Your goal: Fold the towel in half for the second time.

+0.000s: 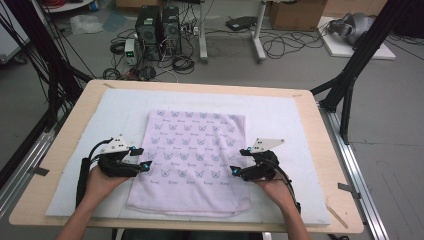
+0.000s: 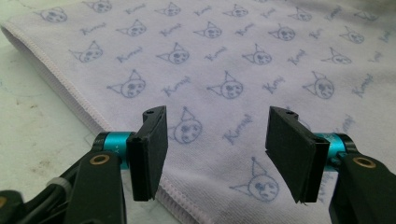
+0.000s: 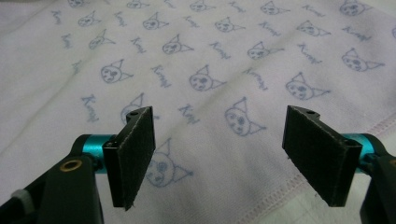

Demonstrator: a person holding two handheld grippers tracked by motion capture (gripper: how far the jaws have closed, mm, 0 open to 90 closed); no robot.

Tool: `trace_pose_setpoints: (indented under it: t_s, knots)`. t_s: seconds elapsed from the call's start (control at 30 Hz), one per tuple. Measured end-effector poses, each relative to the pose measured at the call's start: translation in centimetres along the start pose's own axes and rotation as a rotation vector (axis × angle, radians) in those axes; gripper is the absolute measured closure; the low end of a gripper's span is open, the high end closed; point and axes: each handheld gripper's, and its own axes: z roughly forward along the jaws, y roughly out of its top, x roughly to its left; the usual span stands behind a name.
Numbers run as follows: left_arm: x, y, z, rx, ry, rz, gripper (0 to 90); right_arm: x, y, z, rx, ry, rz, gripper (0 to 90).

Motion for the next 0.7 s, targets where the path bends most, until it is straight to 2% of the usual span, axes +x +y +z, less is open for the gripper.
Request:
trace_pose_setpoints:
  t_s: [0.13, 0.2, 0.3, 0.37, 0.47, 0.57, 0.6, 0.7]
  knots:
    - [0.3, 0.2, -0.1, 0.011, 0.001, 0.001, 39.0, -0.5, 0.3, 0.2, 0.002, 0.007, 0.010, 24.9]
    - [0.6, 0.3, -0.1, 0.013, -0.005, -0.012, 38.7, -0.9, 0.7, 0.3, 0.004, 0.011, 0.014, 24.9]
    - [1.3, 0.9, -0.2, -0.002, -0.009, -0.018, 37.1, -1.8, 1.2, 0.4, -0.003, 0.003, 0.024, 24.8]
    - [1.8, 1.4, -0.2, -0.007, -0.010, -0.028, 37.1, -2.5, 1.4, 0.3, -0.010, 0.004, 0.049, 24.8]
    - [2.8, 2.3, -0.1, -0.020, 0.000, -0.051, 37.2, -3.5, 1.7, 0.2, 0.005, -0.006, 0.065, 24.8]
    - [3.5, 3.0, 0.0, -0.048, 0.010, -0.083, 37.1, -4.7, 2.3, 0.2, 0.042, -0.012, 0.080, 23.3]
    - [3.8, 3.4, 0.0, -0.040, 0.013, -0.082, 37.0, -5.1, 2.6, 0.3, 0.052, -0.031, 0.076, 23.3]
    - [4.4, 4.3, 0.1, -0.023, 0.035, -0.076, 38.0, -5.8, 3.5, 0.3, 0.059, -0.042, 0.077, 23.3]
